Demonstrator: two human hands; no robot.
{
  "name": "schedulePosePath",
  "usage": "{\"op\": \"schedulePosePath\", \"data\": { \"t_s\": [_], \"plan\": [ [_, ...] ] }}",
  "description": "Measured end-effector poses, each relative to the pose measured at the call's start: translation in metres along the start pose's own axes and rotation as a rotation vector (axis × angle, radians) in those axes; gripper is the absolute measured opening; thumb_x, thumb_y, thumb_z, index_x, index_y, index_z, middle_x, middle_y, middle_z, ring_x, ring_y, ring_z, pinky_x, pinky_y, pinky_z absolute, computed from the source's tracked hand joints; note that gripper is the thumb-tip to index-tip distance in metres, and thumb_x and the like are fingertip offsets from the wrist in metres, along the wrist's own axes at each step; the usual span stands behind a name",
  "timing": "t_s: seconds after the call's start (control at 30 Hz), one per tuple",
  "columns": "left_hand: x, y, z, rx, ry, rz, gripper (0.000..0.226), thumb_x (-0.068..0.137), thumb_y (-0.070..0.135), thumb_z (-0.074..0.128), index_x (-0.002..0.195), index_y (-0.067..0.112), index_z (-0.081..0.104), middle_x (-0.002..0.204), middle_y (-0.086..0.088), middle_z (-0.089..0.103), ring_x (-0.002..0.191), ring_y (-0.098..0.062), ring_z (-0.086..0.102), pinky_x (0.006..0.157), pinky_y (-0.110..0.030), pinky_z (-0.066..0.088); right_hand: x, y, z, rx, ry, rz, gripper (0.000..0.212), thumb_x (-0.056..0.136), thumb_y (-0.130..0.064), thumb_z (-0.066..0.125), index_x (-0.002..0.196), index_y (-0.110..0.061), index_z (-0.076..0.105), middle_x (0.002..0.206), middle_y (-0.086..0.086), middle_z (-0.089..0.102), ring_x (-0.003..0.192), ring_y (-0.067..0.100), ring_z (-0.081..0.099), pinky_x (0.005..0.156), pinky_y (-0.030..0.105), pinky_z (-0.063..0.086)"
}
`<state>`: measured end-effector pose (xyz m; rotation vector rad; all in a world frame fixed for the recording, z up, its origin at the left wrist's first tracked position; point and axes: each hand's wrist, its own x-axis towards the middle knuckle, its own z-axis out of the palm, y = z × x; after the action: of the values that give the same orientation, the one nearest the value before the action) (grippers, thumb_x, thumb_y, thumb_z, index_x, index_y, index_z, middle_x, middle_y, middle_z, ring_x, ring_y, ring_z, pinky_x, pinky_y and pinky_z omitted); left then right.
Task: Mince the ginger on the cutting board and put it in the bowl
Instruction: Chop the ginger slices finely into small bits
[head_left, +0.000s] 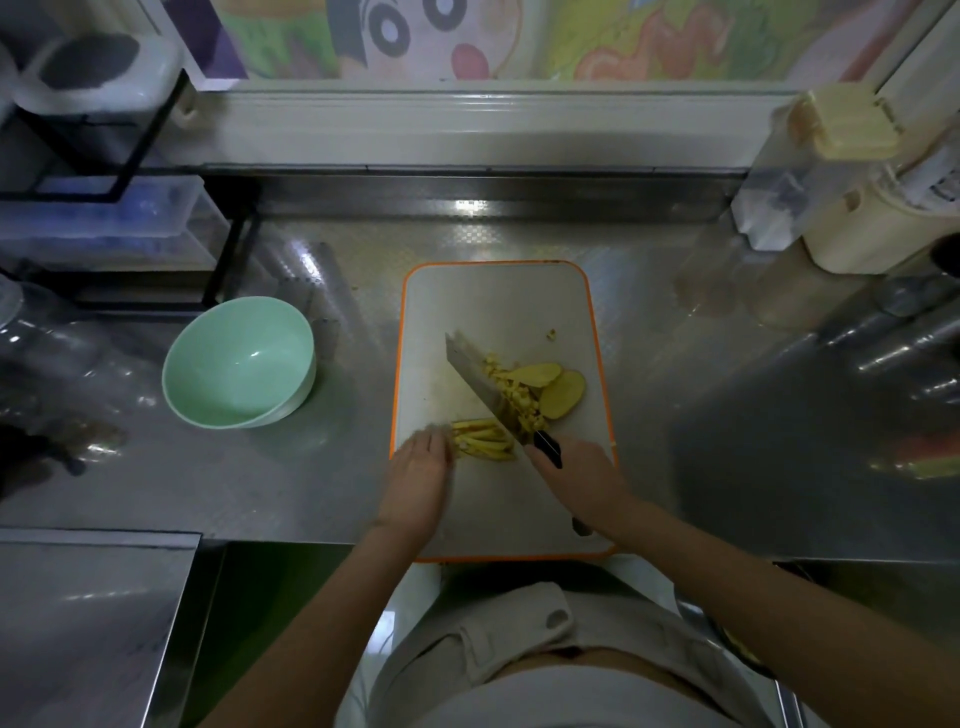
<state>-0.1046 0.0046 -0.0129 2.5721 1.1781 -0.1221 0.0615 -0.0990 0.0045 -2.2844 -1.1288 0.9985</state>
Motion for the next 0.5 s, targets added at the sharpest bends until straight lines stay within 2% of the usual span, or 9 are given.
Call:
{"op": "schedulePosePath", "data": {
  "t_s": [0.07,0.17,0.23,0.33,0.43,0.5],
  "plan": [
    [0.005,0.010,0.000,-0.012,0.028,0.058,0.024,0.095,0.013,0.037,0.118,0.012,0.045,0.122,-0.009,0.046,0.113,-0.023,0.042,0.093,-0.027,0.027,-0.001,0.000,-0.001,-0.006,0.010,-0.004,0.040,0.096,-0.038,0.047,0.062,-0.017,0.042,0.056,-0.001,0.045,0.054,0.016,0.046,0.046,0.025,0.030],
    [0.013,0.025,0.000,-0.006,0.041,0.166,0.017,0.093,0.013,0.041,0.107,0.013,0.051,0.115,-0.008,0.049,0.109,-0.024,0.043,0.087,-0.027,0.024,-0.002,0.001,-0.002,-0.013,0.011,-0.003,0.036,0.096,-0.038,0.046,0.070,-0.014,0.048,0.061,0.000,0.048,0.059,0.018,0.050,0.051,0.028,0.034],
    [0.016,0.029,0.001,-0.020,0.067,0.189,0.020,0.088,0.011,0.048,0.107,0.013,0.053,0.112,-0.008,0.050,0.107,-0.026,0.044,0.083,-0.027,0.024,-0.003,0.002,-0.001,-0.022,0.009,-0.010,0.035,0.096,-0.037,0.046,0.066,-0.019,0.046,0.059,-0.005,0.046,0.059,0.016,0.049,0.050,0.025,0.032],
    [0.019,0.031,-0.002,-0.032,0.122,0.172,0.031,0.076,0.014,0.059,0.107,0.013,0.054,0.106,-0.008,0.049,0.100,-0.027,0.044,0.078,-0.028,0.025,-0.005,0.002,-0.001,-0.010,0.023,-0.023,0.037,0.097,-0.032,0.046,0.061,-0.031,0.036,0.058,-0.009,0.041,0.052,0.005,0.041,0.047,0.018,0.028],
    [0.024,0.032,-0.004,-0.006,0.109,0.203,0.047,0.079,0.028,0.061,0.122,0.015,0.050,0.120,-0.010,0.049,0.113,-0.029,0.043,0.092,-0.032,0.030,-0.005,0.003,0.000,-0.030,0.043,-0.015,0.039,0.097,-0.031,0.047,0.060,-0.032,0.034,0.057,-0.010,0.039,0.052,0.001,0.038,0.051,0.025,0.030],
    [0.029,0.030,-0.001,0.021,0.041,0.192,0.055,0.088,0.039,0.051,0.137,0.017,0.038,0.136,-0.007,0.041,0.127,-0.026,0.035,0.105,-0.034,0.023,-0.004,0.006,0.002,-0.025,0.047,0.004,0.039,0.097,-0.032,0.048,0.060,-0.030,0.034,0.057,-0.010,0.040,0.051,0.002,0.038,0.049,0.024,0.030]
  ]
}}
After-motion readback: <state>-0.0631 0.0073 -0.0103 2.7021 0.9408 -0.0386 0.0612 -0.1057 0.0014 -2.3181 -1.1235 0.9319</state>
